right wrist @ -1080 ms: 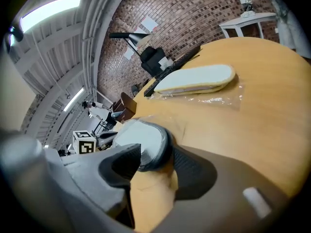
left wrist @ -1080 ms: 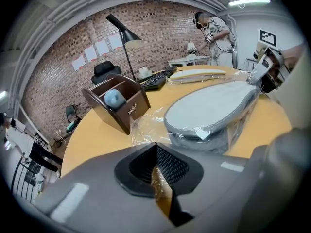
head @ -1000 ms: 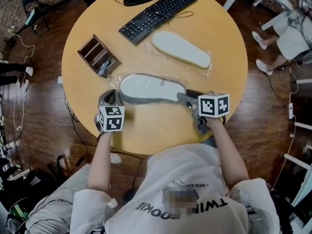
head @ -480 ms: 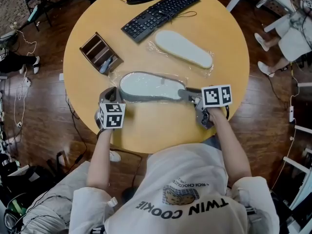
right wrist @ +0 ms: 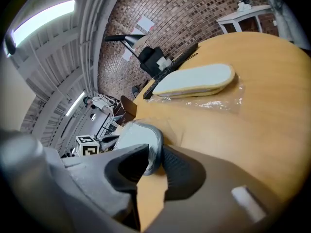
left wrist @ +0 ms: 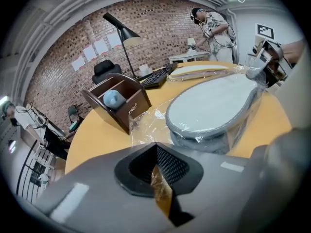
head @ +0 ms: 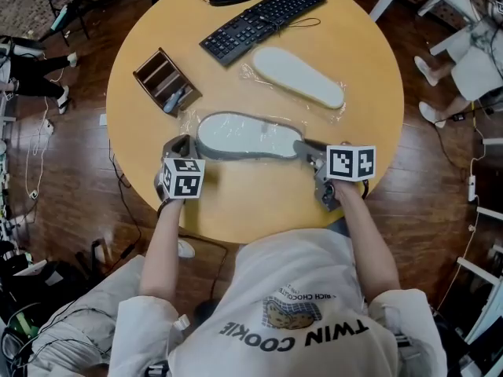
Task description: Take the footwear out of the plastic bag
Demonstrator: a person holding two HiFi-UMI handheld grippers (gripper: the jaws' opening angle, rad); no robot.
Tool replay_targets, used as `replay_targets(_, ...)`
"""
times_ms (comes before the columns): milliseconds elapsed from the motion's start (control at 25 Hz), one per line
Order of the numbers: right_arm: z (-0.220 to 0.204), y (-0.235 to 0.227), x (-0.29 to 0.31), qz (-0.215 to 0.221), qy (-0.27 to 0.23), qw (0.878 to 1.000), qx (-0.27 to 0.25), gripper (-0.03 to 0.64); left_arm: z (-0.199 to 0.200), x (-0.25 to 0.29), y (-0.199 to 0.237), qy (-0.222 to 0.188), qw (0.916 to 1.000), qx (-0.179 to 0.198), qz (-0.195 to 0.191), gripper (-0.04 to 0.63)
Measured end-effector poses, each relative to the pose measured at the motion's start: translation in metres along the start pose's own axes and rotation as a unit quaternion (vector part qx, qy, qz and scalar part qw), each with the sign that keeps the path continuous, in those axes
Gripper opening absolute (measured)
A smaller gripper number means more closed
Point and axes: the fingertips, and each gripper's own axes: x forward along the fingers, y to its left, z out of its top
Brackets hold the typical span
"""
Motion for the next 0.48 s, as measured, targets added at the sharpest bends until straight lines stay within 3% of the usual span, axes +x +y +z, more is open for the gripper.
replay_targets(480,-0.002,-0.018,-0.026,-0.034,-0.02,0.999,-0.029,0.091,-0.001,0.001,0.001,0.008,0.9999,-0.001,0.009,0.005)
